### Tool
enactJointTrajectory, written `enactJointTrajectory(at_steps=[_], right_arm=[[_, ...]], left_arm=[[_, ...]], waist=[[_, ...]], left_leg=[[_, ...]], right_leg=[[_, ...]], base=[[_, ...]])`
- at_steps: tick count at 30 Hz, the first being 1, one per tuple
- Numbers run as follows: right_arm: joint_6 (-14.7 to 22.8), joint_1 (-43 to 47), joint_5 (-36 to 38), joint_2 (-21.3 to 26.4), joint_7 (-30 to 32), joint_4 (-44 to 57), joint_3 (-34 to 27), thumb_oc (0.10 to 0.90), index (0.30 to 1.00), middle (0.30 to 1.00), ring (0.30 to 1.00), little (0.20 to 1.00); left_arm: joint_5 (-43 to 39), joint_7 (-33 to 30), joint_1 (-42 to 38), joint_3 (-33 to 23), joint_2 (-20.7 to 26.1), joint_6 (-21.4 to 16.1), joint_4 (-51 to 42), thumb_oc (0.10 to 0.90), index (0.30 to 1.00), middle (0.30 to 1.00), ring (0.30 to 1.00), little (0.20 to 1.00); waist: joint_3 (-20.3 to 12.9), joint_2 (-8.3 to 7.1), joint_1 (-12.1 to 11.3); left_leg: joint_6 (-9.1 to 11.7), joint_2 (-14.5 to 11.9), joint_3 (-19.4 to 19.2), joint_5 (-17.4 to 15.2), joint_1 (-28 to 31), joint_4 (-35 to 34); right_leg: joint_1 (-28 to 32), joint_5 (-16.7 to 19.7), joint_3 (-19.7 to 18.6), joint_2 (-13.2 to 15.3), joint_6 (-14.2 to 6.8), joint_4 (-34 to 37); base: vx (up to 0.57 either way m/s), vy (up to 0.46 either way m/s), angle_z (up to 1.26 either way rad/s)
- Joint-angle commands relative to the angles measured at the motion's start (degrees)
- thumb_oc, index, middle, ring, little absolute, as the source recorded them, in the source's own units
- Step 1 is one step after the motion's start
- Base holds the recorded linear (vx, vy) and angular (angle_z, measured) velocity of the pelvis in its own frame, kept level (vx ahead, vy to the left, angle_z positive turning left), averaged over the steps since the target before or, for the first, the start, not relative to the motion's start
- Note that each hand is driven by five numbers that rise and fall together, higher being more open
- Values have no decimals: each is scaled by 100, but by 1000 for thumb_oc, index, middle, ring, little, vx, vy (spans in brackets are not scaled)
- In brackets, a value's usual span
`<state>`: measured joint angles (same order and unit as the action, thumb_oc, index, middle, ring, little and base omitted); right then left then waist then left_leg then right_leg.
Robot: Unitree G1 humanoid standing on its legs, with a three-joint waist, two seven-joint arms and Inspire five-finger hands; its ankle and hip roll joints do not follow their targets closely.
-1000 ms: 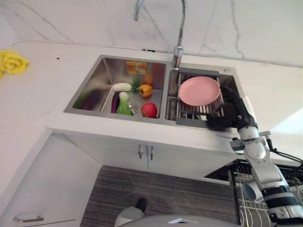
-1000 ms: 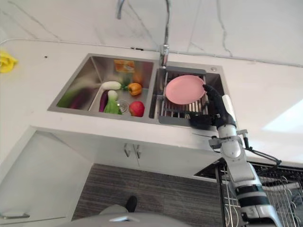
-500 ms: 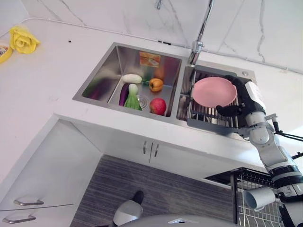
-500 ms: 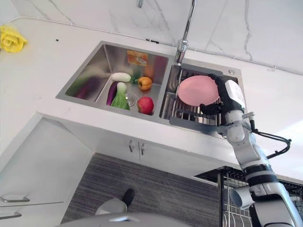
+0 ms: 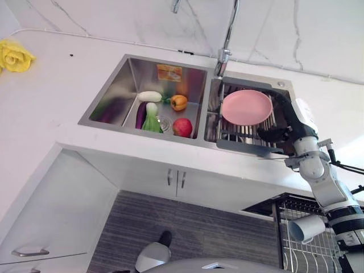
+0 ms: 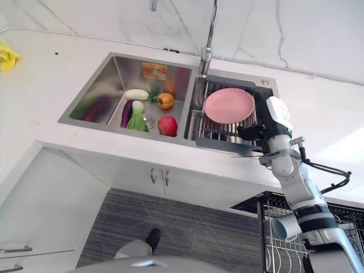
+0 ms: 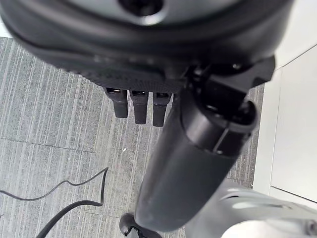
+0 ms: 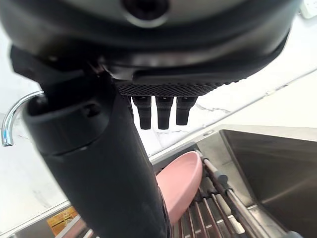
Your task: Place the dishes in the dishwasher.
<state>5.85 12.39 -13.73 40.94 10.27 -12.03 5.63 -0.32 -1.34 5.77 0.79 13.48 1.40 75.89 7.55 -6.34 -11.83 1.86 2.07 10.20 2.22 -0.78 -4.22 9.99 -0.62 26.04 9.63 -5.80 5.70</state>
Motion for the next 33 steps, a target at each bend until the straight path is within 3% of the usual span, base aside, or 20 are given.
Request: enactJointTrajectory(at_steps=[1, 10, 20, 29, 33], right_arm=[[422, 252, -227, 740, 298, 596, -420, 800, 900, 900, 900, 900], [347, 478, -641, 921, 311, 245, -122, 800, 900, 900, 900, 900], [227, 1429, -1737, 1583, 426, -630, 1206, 800, 900, 900, 900, 900], [67, 2197, -2444, 1660, 487, -1283, 2289, 800, 900, 900, 900, 900], [10, 2309, -2565, 1570, 529, -1439, 2478, 800, 900, 900, 900, 900]], left_arm=[[178, -38, -15, 121, 101, 19, 543, 800, 900, 900, 900, 900], [197, -19, 44, 182, 115, -24, 463, 800, 900, 900, 900, 900], [138, -11, 87, 311, 172, -106, 423, 800, 900, 900, 900, 900], [83, -38, 81, 457, 210, -149, 369, 800, 900, 900, 900, 900], [51, -44, 64, 491, 191, -158, 338, 800, 900, 900, 900, 900]], waist=[[-483, 301, -118], [-455, 327, -129], [-409, 273, -250], [-353, 238, -341], [-339, 244, -358]], left_leg=[[272, -675, -198, -324, 378, -75], [261, -655, -192, -329, 380, -75], [270, -649, -100, -302, 286, -74], [258, -619, -54, -292, 227, -65], [258, -611, -31, -287, 199, -65]], right_leg=[[96, -99, -1, 91, -219, -199], [83, -83, 9, 101, -227, -195], [40, -52, 74, 95, -236, -167], [-2, -30, 90, 98, -245, -165], [-1, -32, 116, 103, -247, -154]], base=[[0, 0, 0], [0, 0, 0], [1, 0, 1], [2, 1, 2], [3, 4, 3]])
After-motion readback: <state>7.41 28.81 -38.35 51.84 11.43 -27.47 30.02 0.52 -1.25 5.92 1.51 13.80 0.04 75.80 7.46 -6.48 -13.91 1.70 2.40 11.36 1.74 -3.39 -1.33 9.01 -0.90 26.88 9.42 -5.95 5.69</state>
